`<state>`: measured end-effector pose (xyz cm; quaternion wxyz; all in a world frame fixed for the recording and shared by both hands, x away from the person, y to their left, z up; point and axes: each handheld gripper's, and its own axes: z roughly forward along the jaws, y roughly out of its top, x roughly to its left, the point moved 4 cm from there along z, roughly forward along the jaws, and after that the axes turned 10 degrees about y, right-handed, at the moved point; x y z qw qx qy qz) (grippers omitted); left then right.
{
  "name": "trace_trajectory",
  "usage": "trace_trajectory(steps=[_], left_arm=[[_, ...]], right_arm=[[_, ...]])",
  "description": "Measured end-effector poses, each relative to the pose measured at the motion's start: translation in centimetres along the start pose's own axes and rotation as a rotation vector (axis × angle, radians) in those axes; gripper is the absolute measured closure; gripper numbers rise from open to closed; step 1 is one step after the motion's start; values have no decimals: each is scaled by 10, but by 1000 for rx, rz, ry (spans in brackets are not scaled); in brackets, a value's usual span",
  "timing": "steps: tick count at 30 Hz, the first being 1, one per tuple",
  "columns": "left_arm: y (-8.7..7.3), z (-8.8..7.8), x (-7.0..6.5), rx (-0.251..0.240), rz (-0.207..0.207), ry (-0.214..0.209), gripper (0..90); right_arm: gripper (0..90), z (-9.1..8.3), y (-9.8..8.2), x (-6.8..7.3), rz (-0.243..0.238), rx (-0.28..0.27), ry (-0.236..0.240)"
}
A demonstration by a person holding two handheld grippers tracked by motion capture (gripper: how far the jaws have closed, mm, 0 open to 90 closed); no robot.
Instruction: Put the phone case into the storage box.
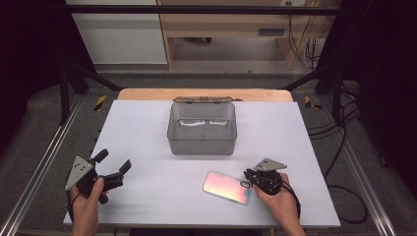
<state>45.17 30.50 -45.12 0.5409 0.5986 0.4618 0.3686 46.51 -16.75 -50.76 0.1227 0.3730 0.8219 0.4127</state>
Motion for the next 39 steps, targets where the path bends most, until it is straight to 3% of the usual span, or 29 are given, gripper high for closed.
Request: trace_trajectory(steps=[2,10,13,15,18,20,22,23,27,31,39], left_arm=[[0,0,0,0,0,0,29],[0,-1,0,1,-2,-2,30],[0,-1,0,1,-1,-3,30],[0,-1,0,-1,-2,-1,30],[1,-2,1,-4,-6,2,30],[1,-2,2,-3,-7,3,31],[1,-2,2,-4,-8,4,30],[1,-2,2,-4,-8,4,30],[1,-2,2,-6,-7,5,30],[1,-2,2,-4,-10,6,30],[1,-2,1,-4,-7,3,30]], right_arm=[[835,1,-4,0,16,25,23],[893,-5,-10,10,39,37,101],[879,-6,-11,12,27,37,105],[781,-12,-10,13,23,3,76],[462,-24,-4,16,14,-71,63],[324,-27,-1,21,-16,-104,85],[171,-24,-2,28,-40,-101,132],[139,-22,-3,31,-61,-88,147],[74,-11,-8,45,-139,-8,204],[66,-3,-14,51,-186,60,219],[89,2,-19,54,-198,105,237]])
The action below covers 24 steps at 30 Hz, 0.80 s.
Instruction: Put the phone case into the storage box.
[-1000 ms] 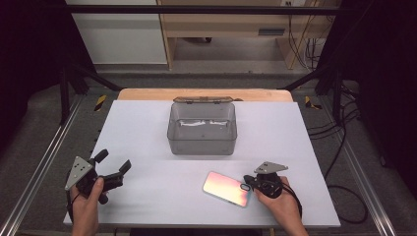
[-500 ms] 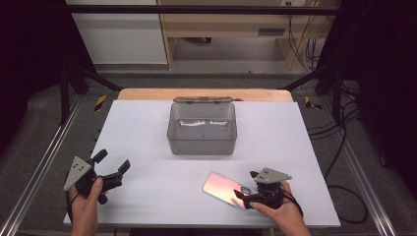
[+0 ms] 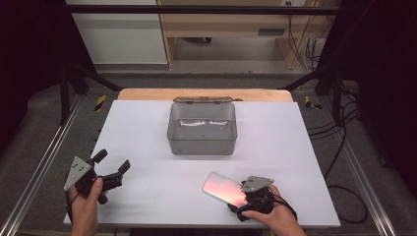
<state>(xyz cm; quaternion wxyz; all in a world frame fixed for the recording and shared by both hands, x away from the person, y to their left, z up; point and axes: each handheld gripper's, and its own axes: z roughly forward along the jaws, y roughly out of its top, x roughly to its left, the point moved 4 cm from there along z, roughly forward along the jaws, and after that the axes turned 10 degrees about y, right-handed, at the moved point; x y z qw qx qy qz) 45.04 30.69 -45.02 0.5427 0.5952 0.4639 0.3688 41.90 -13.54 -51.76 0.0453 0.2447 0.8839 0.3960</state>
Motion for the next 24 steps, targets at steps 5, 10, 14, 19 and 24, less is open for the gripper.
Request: trace_trajectory(steps=[5,10,14,19,24], left_arm=[[0,0,-1,-1,0,-3,30],[1,-1,-2,-2,4,-7,30],[2,-3,-4,4,23,6,31],[12,-6,-13,9,48,19,31],[40,-1,-37,13,40,6,35]], right_arm=[[145,-2,0,-1,12,-5,-3],[176,-2,3,1,-1,25,-13],[178,-4,9,5,-10,21,-36],[179,-9,29,14,-12,-59,-40],[178,-12,59,26,-7,-143,-64]])
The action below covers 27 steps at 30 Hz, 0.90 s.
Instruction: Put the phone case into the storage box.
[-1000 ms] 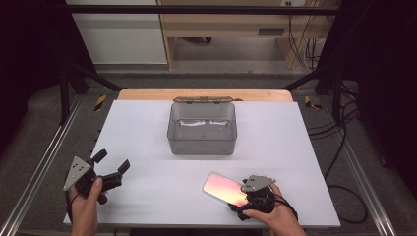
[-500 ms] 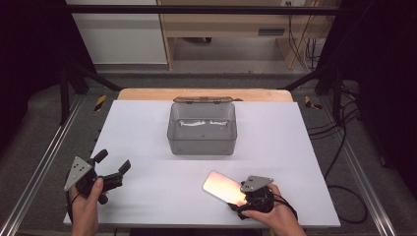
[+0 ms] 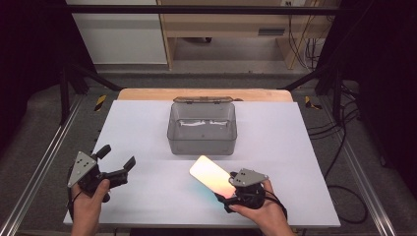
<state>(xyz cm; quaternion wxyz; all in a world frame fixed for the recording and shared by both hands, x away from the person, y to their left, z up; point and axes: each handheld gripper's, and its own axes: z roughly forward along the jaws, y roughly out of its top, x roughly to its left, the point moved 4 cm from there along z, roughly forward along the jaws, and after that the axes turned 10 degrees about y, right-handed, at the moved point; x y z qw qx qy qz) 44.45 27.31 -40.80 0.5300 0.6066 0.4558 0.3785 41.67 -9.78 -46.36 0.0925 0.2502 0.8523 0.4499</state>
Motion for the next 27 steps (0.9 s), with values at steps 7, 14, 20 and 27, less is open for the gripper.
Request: trace_trajectory(steps=[7,14,20,27], left_arm=[[40,11,-38,-12,82,-9,50],[55,28,-63,16,151,-24,108],[57,38,-85,47,46,-89,81],[59,48,-118,17,-69,-173,67]], right_arm=[[178,-5,54,1,2,-171,-66],[178,-3,79,-19,70,-316,-135],[177,-1,78,-28,125,-440,-151],[177,-1,72,-27,154,-478,-160]])
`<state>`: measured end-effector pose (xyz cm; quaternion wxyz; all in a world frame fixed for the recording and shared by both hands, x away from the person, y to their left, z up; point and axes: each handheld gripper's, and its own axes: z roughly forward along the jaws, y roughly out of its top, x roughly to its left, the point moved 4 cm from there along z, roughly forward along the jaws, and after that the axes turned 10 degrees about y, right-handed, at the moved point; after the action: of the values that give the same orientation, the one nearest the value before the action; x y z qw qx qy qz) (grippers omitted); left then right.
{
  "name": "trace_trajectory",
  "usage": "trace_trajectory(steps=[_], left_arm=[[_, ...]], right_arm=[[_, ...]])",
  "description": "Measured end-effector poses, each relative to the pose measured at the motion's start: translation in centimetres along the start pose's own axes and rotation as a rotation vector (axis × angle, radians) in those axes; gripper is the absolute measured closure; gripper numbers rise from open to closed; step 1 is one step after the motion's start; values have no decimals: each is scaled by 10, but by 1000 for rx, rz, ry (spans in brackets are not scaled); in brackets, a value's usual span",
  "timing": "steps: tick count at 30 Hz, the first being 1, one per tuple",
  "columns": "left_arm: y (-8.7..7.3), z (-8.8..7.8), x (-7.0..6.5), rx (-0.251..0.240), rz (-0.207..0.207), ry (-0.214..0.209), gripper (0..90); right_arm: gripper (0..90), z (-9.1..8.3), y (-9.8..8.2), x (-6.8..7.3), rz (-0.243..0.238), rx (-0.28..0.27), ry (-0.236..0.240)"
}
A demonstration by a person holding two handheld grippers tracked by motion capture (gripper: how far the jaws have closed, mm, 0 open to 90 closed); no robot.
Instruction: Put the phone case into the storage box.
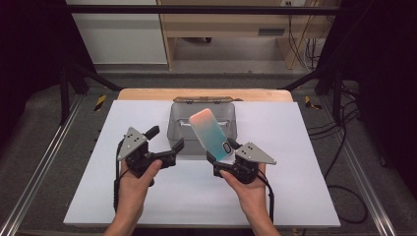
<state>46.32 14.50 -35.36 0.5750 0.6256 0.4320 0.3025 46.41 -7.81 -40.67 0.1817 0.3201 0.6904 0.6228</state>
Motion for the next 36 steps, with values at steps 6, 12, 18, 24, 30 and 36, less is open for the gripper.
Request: trace_trajectory(steps=[6,12,18,24,30,36], left_arm=[[-4,9,-15,1,-61,14,72],[-11,22,-25,19,-197,-24,222],[-17,29,-36,38,-253,-71,439],[-21,31,-42,47,-300,-83,541],[-25,32,-43,48,-346,-83,666],[-30,34,-48,59,-396,-98,724]], right_arm=[[177,2,-2,4,9,-24,-10],[177,6,-1,12,-6,-50,-31],[177,6,-2,16,-13,-76,-47],[177,6,-2,16,-13,-92,-57],[177,5,-4,14,4,-104,-93],[177,4,-4,14,12,-120,-130]])
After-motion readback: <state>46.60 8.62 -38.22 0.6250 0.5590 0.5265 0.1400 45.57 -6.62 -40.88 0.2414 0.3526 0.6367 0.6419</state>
